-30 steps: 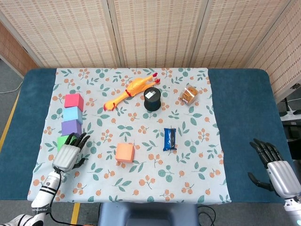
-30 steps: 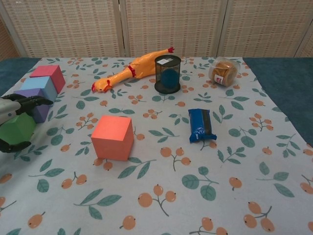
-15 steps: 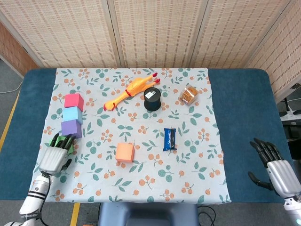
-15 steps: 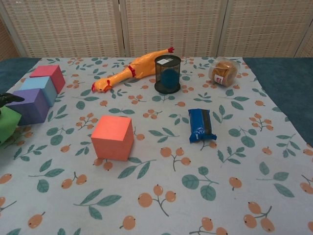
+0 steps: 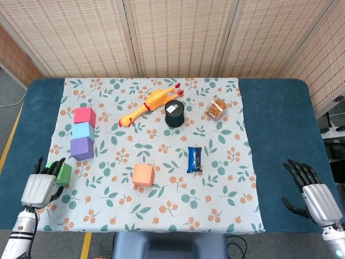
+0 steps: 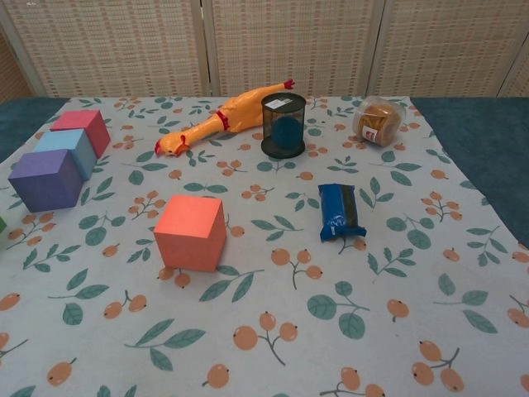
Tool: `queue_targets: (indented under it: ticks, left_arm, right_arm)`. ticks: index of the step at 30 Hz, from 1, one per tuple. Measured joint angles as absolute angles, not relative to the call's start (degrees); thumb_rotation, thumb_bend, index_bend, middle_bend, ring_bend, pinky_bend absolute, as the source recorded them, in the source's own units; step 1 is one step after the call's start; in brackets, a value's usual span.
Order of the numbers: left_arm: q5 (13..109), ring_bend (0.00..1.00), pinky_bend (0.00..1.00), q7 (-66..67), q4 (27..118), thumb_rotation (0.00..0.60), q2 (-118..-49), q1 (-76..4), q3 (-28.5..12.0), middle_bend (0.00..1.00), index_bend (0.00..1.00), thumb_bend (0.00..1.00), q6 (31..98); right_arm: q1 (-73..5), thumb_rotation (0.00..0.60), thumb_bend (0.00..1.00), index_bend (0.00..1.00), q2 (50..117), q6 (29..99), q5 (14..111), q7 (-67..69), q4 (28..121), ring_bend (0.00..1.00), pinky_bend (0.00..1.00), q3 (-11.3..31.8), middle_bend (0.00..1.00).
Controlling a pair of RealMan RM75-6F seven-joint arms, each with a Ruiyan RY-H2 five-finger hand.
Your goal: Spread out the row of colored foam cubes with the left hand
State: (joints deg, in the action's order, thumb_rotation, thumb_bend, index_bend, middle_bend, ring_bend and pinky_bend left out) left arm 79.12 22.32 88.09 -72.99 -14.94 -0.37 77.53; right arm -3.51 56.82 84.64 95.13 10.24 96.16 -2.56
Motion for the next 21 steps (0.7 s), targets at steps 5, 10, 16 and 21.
queue_targets:
  ticks: [5,10,16,21]
  left_arm:
    - [82.1,0.02,0.0,15.6,85.2,0.6,-74.3,-15.9,-1.5,0.0,0.0,0.34,78.1]
    - [81.9,0.16,0.0,8.6,82.5,0.6,-76.3,-18.9,-4.4,0.15,0.0,0.33,75.3]
    - [75.0,0.21,0.0,8.5,81.5,0.6,-76.7,-22.6,-9.2,0.2,0.0,0.31,68.6]
    - [66.4,0.24,0.0,10.3,81.0,0.6,-76.1,-24.6,-11.2,0.2,0.0,0.29,62.7]
  right_arm:
    - [-3.3,0.6,0.23,0.0,56.6,85.3,95.4,10.6,96.1,0.0,0.0,-2.5,0.0]
    - [-3.5,0.6,0.23,0.0,56.4,84.8,95.8,10.8,95.9,0.0,0.0,-2.9,0.0]
    - [-3.6,0.6,0.23,0.0,56.5,84.4,95.1,10.6,95.7,0.0,0.0,-2.7,0.0]
    - [-3.7,0.6,0.23,0.0,56.5,84.2,94.8,10.4,95.6,0.0,0.0,-2.6,0.0]
